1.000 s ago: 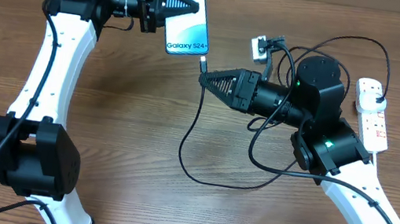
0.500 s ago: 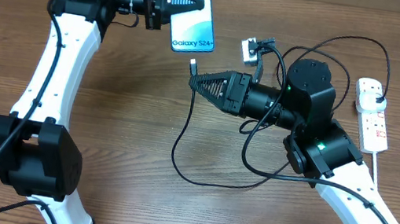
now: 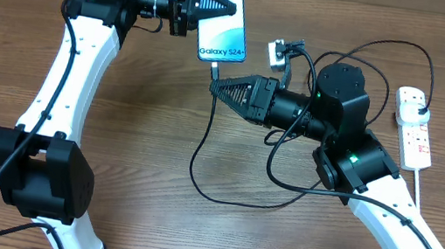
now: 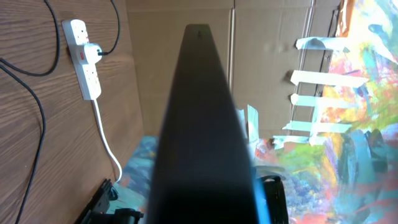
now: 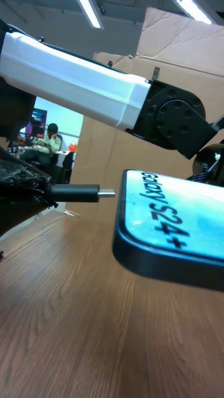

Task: Plug charger to phone and switch on socket
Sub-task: 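Lift the plug with the right gripper toward the phone's bottom port, then push the USB-C plug upward into the phone's bottom port with the right gripper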

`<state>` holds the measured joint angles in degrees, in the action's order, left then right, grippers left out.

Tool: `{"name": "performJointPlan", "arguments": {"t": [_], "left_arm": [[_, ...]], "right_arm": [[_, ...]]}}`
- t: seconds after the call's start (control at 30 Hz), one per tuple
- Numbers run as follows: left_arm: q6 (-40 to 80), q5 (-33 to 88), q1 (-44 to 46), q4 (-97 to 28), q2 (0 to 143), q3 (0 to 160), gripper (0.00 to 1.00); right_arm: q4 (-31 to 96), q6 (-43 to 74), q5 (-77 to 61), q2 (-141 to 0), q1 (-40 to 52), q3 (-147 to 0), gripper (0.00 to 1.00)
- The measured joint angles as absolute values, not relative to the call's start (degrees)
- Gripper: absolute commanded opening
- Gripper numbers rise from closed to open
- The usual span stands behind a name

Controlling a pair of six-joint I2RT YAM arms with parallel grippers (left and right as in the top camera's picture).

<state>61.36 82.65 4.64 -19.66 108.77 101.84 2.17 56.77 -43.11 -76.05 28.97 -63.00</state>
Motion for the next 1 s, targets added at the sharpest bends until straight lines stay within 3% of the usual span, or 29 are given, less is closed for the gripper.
{"name": "performJointPlan", "arguments": {"t": [1.0], "left_arm": [[61.41, 78.89, 4.03, -18.00, 108.79, 101.84, 0.04]], "right_arm": [[2.17, 58.28, -41.52, -76.05, 26.98, -63.00, 0.04]]}}
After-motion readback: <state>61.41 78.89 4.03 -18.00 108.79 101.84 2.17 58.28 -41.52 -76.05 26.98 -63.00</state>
